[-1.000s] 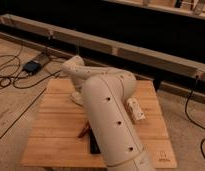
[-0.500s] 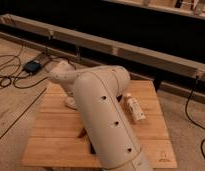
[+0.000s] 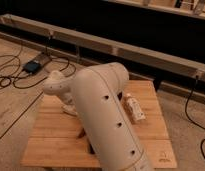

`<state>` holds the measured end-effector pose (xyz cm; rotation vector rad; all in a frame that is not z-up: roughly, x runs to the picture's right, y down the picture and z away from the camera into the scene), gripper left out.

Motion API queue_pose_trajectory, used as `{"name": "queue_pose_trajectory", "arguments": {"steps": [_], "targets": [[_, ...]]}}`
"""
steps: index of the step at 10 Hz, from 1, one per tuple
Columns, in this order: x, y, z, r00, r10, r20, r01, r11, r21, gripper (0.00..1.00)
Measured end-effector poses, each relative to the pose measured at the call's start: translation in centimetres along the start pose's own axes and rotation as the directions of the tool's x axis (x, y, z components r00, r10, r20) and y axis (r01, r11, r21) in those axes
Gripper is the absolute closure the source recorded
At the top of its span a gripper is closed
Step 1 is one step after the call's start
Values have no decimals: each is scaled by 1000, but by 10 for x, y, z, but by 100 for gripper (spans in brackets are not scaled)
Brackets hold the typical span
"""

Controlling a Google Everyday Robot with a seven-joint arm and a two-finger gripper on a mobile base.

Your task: Wipe the white sponge on the table

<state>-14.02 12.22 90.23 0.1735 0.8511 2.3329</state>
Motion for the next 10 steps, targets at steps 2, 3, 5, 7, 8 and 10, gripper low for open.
{"name": "queue_pose_trajectory", "arguments": {"steps": [2, 3, 5, 7, 8, 10], "targets": [[-14, -9, 6, 999, 40, 30, -40, 999, 2, 100], [-22, -8, 8, 997, 64, 42, -64, 998, -2, 100], [-38, 1, 14, 989, 133, 69, -132, 991, -17, 100], [-42, 15, 14, 981, 176, 78, -174, 984, -32, 100], [-37, 26, 13, 979, 187, 81, -184, 982, -43, 100], [-22, 43, 9, 979, 188, 83, -183, 981, -67, 100]]}}
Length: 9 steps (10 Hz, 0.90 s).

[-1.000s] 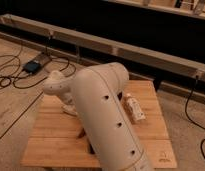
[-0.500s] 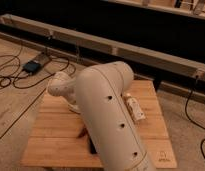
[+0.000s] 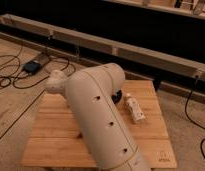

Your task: Wipe the white sponge on the table

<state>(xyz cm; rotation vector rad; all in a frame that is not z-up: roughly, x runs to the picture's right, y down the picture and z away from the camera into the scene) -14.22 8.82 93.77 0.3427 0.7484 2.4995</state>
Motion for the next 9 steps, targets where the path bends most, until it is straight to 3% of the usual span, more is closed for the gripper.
{"name": "queue_pose_trajectory", "arguments": {"steps": [5, 9], "targets": [[52, 2, -27, 998, -52, -41, 51, 998, -36, 100], [68, -30, -41, 989, -145, -28, 143, 988, -64, 100]]}}
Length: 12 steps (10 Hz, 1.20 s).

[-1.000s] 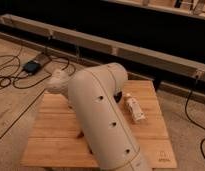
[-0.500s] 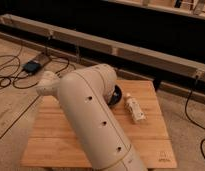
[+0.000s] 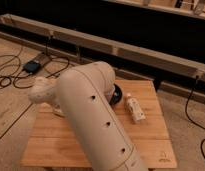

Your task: Wipe the white sponge on the table

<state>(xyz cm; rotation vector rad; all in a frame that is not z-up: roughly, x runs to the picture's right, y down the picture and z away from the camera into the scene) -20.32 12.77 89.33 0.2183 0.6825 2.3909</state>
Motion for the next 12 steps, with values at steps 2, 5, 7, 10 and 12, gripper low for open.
{"name": "queue_pose_trajectory", "arguments": {"steps": [2, 5, 7, 10, 12], "targets": [[-5, -22, 1, 1000, -23, 20, 23, 1000, 5, 100], [-37, -41, 18, 997, 5, 77, -8, 999, 34, 100], [-59, -40, 27, 992, 42, 116, -46, 998, 39, 100], [-91, -20, 37, 977, 112, 183, -117, 993, 15, 100], [-92, 1, 37, 968, 128, 217, -126, 992, -23, 100]]}}
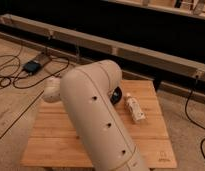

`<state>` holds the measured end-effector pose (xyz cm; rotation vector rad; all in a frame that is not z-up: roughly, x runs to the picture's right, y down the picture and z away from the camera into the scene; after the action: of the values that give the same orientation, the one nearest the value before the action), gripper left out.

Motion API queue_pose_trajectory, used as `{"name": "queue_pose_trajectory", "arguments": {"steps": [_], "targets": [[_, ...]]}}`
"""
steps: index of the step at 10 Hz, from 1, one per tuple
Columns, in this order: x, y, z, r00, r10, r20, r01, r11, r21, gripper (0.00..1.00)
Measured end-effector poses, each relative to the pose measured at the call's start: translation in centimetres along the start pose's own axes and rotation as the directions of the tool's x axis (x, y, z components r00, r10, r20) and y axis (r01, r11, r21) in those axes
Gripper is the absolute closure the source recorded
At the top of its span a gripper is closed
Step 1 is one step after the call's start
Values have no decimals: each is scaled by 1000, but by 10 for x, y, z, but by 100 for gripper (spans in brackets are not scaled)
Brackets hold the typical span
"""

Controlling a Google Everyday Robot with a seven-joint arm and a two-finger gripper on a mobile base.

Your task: Wipe the white sponge on the table

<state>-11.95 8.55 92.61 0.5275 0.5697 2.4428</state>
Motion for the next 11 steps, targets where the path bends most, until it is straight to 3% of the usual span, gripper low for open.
{"name": "queue_pose_trajectory", "arguments": {"steps": [3, 5, 7, 11], "targets": [[21, 19, -10, 999, -21, 28, 22, 998, -58, 100], [36, 20, -20, 999, -46, 21, 48, 995, -87, 100], [59, 8, -39, 995, -94, -14, 92, 989, -120, 100], [70, -29, -56, 986, -161, -37, 155, 979, -130, 100]]}}
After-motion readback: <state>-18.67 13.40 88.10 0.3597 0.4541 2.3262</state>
